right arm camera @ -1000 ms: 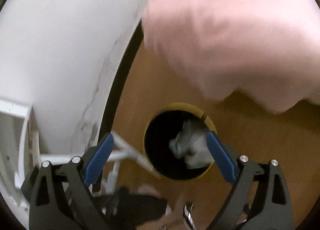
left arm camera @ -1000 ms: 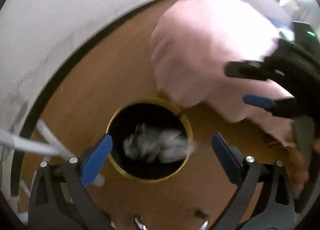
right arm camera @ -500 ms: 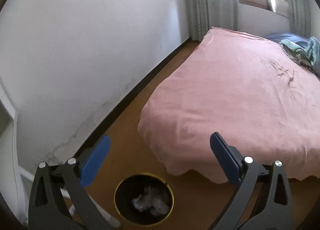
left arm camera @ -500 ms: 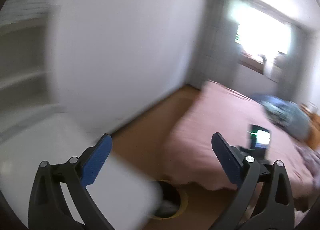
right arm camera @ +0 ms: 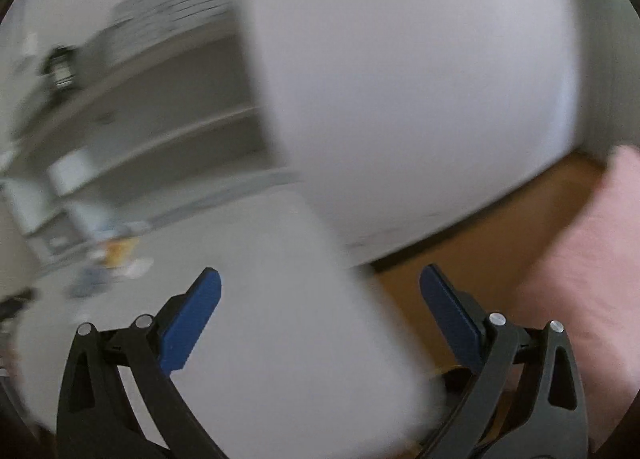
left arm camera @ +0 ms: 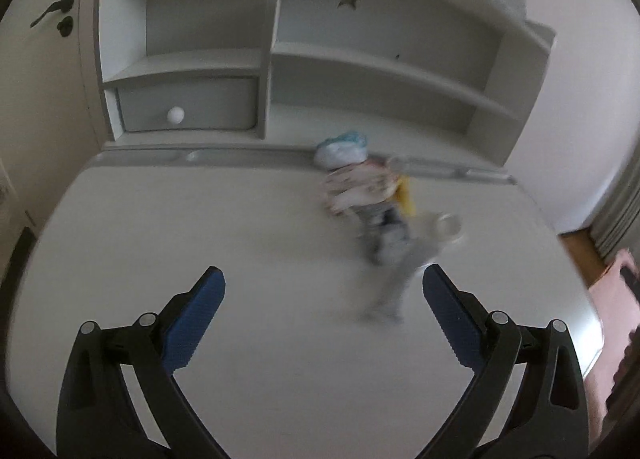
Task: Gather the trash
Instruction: 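Move both open tools back toward the desk, then grasp the grey cloth with the left tool while the right tool grasps the white wrapper strip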
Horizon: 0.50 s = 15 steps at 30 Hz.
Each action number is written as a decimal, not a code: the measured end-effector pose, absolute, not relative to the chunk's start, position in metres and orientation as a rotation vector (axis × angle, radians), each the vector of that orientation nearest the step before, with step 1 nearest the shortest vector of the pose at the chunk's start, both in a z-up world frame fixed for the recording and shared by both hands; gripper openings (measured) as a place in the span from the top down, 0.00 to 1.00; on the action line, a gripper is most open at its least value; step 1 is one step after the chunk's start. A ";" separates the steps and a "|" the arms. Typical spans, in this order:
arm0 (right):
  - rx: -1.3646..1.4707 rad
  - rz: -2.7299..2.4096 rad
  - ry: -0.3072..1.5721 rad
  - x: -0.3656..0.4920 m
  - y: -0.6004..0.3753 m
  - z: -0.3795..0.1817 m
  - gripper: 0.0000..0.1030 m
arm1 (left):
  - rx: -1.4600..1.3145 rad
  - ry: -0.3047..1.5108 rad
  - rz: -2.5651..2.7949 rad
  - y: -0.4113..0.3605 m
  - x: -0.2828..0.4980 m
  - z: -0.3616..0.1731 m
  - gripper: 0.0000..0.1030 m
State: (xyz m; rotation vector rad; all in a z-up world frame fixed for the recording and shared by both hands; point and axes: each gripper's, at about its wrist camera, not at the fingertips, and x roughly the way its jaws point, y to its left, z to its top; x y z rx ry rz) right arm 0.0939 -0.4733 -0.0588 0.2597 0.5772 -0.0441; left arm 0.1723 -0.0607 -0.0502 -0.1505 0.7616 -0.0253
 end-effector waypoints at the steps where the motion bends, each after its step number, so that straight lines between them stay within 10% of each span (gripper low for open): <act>1: 0.263 0.018 0.593 0.105 -0.457 -0.061 0.06 | -0.144 0.773 -0.039 -0.062 0.179 -0.053 0.15; 3: 0.238 0.120 0.633 0.127 -0.416 -0.067 0.07 | -0.126 0.809 -0.079 -0.071 0.195 -0.057 0.29; 11: 0.152 0.197 0.722 0.169 -0.340 -0.087 0.07 | -0.061 0.896 -0.232 -0.105 0.241 -0.080 0.32; 13: 0.147 0.204 0.733 0.171 -0.337 -0.085 0.07 | -0.073 0.929 -0.270 -0.111 0.252 -0.087 0.82; 15: 0.144 0.215 0.741 0.171 -0.333 -0.086 0.06 | -0.133 0.956 -0.321 -0.107 0.257 -0.094 0.83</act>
